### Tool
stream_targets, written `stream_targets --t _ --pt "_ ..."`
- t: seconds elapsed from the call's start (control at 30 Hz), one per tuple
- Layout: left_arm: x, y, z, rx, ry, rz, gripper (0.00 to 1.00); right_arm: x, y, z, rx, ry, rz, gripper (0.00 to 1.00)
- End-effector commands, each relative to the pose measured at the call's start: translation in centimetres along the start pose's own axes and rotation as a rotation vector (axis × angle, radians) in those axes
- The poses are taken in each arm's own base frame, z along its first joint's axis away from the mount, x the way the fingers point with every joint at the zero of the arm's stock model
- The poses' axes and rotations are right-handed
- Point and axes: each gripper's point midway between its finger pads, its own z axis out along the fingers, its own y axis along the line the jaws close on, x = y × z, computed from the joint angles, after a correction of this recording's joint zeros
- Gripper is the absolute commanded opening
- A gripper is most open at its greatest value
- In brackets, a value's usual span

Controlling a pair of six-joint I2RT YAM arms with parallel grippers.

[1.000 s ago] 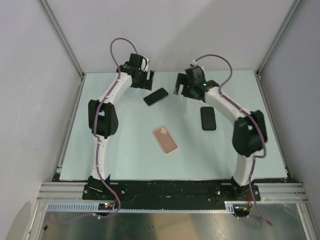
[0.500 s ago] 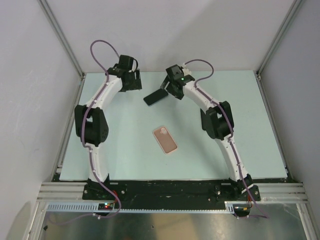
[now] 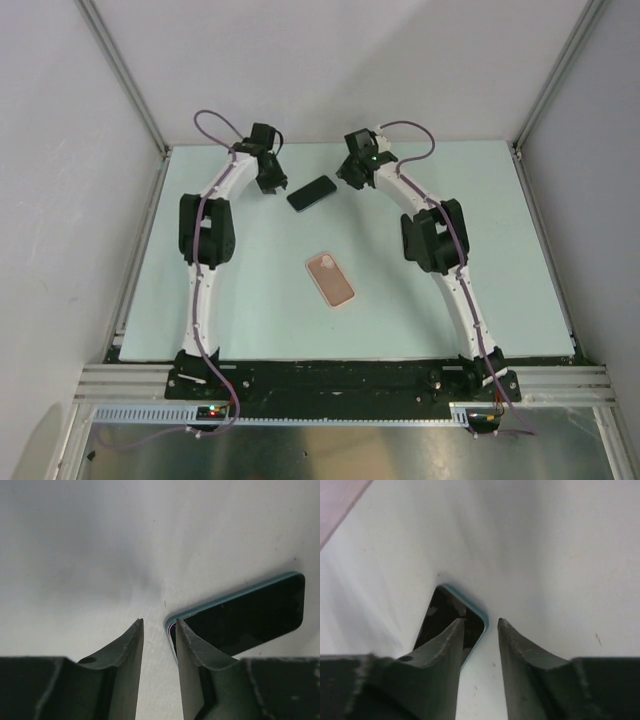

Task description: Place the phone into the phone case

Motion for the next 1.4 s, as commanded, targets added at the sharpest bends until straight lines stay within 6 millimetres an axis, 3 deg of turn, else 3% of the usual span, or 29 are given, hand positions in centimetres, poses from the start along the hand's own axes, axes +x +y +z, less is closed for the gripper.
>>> stream_targets --t 0.0,0.27,0.53,0.73,1.03,1.37 --pt "-3.0 -2.5 -0.4 0.081 -0.071 -0.111 0.35 -1.3 0.7 2.2 -0.065 -0.006 0.039 0.34" --pt "-1.8 -3.5 3.0 0.132 0.005 -0.194 0.28 -0.7 0.7 4.2 -0.13 0.074 0.133 0.14" --pt "-0.2 -3.4 4.0 0.144 0.071 -0.239 0.2 1.2 0.8 5.7 -0.188 0.182 0.237 0.07" --pt "1.3 -3.0 3.3 0.144 0.119 -0.241 0.15 3.3 0.7 5.6 -0.194 0.264 0.257 0.03" --pt "6.7 -2.7 1.0 0.131 0.22 -0.128 0.1 5.3 -0.6 3.3 -0.166 0.299 0.163 0.01" --pt "13.0 -6.5 -1.7 0.183 0.282 0.003 0.09 4.8 -3.3 0.8 -0.131 0.297 0.059 0.0"
